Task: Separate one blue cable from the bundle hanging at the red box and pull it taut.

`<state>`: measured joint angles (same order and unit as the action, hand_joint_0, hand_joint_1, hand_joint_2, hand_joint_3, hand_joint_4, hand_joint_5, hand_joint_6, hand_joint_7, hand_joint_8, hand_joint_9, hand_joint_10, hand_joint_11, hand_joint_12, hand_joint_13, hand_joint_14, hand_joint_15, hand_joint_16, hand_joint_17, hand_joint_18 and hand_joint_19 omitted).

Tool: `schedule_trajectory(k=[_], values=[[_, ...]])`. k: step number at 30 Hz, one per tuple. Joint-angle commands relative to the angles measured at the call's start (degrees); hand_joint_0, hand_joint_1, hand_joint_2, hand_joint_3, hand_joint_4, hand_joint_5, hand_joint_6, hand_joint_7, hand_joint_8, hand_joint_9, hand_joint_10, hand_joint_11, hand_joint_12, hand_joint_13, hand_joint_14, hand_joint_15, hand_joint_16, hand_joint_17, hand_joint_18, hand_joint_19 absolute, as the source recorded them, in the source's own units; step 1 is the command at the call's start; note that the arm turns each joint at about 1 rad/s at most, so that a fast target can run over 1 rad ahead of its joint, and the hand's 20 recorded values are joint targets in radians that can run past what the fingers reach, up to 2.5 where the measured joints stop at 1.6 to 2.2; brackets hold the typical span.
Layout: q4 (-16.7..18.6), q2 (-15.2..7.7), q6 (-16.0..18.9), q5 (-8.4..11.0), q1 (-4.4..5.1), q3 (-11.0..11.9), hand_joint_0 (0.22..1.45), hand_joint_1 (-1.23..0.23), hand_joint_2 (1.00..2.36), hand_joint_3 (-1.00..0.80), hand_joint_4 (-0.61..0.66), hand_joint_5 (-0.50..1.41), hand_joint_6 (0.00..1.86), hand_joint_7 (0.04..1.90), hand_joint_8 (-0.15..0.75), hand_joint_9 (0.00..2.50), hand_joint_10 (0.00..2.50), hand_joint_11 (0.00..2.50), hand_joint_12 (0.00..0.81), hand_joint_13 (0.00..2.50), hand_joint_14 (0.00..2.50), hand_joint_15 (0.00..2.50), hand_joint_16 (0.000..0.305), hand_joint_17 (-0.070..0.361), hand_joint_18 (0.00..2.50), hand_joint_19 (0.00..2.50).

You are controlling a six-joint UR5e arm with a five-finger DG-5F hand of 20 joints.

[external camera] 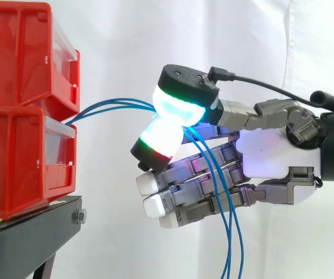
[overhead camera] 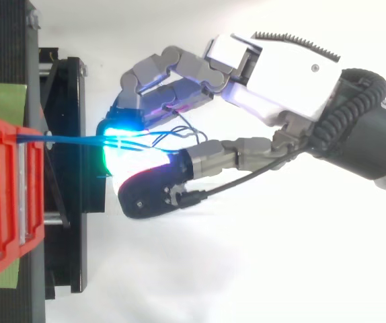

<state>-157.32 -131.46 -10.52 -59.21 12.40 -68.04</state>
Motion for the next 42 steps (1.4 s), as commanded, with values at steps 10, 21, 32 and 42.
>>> schedule_trajectory(k=[10,21,32,42], values=[[0.1,0.0,0.1,-0.73,-0.36,0.0,0.41,-0.78,1.00,-0.50,0.16,-0.17,0.95,0.87,0.379,0.93,0.01,0.65,0.387,0.87,0.01,0.40,0.049,0.110,0.83,0.39],[0.3,0.0,-0.1,-0.82,-0.80,0.0,0.62,-0.61,1.01,-0.33,0.14,-0.17,0.92,1.08,0.350,0.97,0.01,0.66,0.339,0.87,0.01,0.43,0.039,0.088,0.79,0.46],[0.3,0.0,-0.2,-0.82,-0.88,0.0,0.77,-0.87,1.00,-0.50,0.05,-0.19,0.97,1.04,0.315,0.90,0.02,0.70,0.332,0.83,0.01,0.42,0.038,0.086,0.77,0.41],[0.3,0.0,-0.2,-0.82,-0.97,-0.1,0.51,-0.94,1.00,-0.50,0.13,-0.16,0.95,0.98,0.337,0.96,0.01,0.70,0.346,0.85,0.02,0.44,0.041,0.092,0.80,0.43]])
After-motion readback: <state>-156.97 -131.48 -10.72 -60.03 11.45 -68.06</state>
